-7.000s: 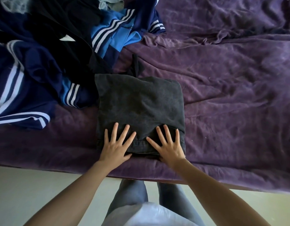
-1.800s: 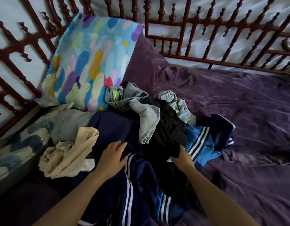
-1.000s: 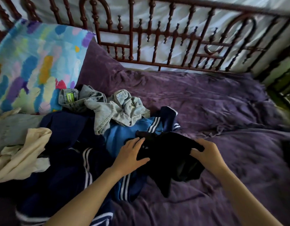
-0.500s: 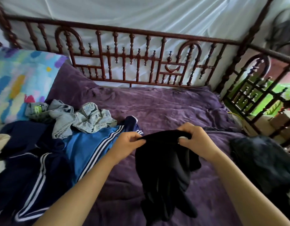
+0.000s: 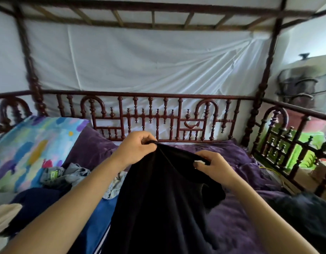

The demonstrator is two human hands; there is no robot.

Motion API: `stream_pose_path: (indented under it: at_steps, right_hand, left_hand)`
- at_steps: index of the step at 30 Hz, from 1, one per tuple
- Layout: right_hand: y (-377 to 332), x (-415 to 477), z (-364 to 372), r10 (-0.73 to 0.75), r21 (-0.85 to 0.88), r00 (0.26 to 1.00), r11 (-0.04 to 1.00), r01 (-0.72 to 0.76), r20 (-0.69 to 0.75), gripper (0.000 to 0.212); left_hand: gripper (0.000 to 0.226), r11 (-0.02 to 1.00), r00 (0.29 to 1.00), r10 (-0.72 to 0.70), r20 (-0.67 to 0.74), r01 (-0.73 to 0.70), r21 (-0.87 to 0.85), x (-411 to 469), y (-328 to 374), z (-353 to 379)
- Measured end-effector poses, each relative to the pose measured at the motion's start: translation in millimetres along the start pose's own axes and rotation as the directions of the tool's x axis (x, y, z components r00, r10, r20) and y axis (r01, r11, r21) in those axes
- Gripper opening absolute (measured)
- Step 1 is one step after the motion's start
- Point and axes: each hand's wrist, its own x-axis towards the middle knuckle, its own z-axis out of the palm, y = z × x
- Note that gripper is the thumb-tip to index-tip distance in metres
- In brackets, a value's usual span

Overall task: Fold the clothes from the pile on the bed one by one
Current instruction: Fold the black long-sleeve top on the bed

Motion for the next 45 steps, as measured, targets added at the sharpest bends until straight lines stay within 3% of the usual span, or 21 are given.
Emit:
stream_pose_path:
  at_steps: [3,5,6,9,13,18,21,24,27,29,32,35,38,41,45]
  right_hand:
    - [-10,6,10,-0.045,-0.037,0.991,0.998,0.051,0.129,0.011]
    - [-8,11,27,-0.043,-0.223,0.972,0.970,0.095,0.229,0.021]
    - [-6,14,37,-0.027,-0.294,0.970,0.951,0.099,0.240,0.025]
    - [1,19,59,0.015,-0.302,0.980,0.952,0.046,0.199,0.027]
    - [24,20,63,0.139,-0.418,0.975,0.907,-0.054,0.175,0.026]
    - [23,20,54,0.215,-0.314,0.952,0.939,-0.140,0.216,0.009]
    - [15,17,46,0.274,-0.013,0.932,0.960,-0.279,0.238,0.022]
    - [13,14,32,0.299,0.276,0.911,0.884,-0.377,0.285,0.014]
    - [1,15,21,0.315,0.498,0.873,0.726,-0.474,0.373,0.016]
    - [-10,14,10,0.258,0.481,0.860,0.741,-0.469,0.441,0.015]
    - [-25,12,-9,0.129,0.339,0.876,0.888,-0.311,0.466,0.006]
    - [-36,12,-23,0.050,-0.011,0.942,0.999,-0.049,0.333,0.024]
    - [-37,15,-30,-0.031,-0.213,0.994,0.975,0.054,0.109,0.016]
    - [-37,16,-40,-0.087,-0.146,0.994,0.986,0.077,-0.067,0.004]
    - [-51,23,-53,-0.142,-0.026,0.924,0.990,0.142,-0.356,0.022]
  left_hand:
    - [0.022,0.998,0.999,0.045,-0.029,-0.044,0.045,6,14,-19]
    - [0.022,0.995,0.996,0.081,-0.044,-0.078,0.064,7,20,-29]
    - [0.025,0.992,0.993,0.102,-0.052,-0.098,0.079,8,23,-33]
    - [0.033,0.983,0.988,0.138,-0.066,-0.129,0.135,6,25,-45]
    - [0.035,0.992,0.977,0.111,-0.183,-0.099,0.074,0,15,-71]
    - [0.036,0.991,0.985,0.055,-0.162,-0.033,0.132,-6,1,-92]
    - [0.033,0.990,0.978,-0.010,-0.209,0.038,0.133,-6,-12,-107]
    - [0.029,0.983,0.978,-0.078,-0.193,0.108,0.147,-9,-25,-122]
    - [0.023,0.983,0.979,-0.125,-0.162,0.144,0.111,-12,-34,-130]
    - [0.017,0.989,0.985,-0.125,-0.122,0.134,0.067,-14,-36,-133]
    - [0.015,0.991,0.992,-0.128,0.001,0.127,0.050,-21,-37,-137]
    - [0.039,0.973,0.970,-0.166,0.179,0.131,0.192,-29,-40,-138]
    - [0.054,0.922,0.973,-0.097,0.211,0.008,0.387,-35,-38,-136]
    - [0.051,0.966,0.998,0.017,0.057,-0.031,0.256,-34,-32,-138]
    - [0.040,0.992,0.975,0.101,-0.196,-0.082,0.101,-23,-9,-139]
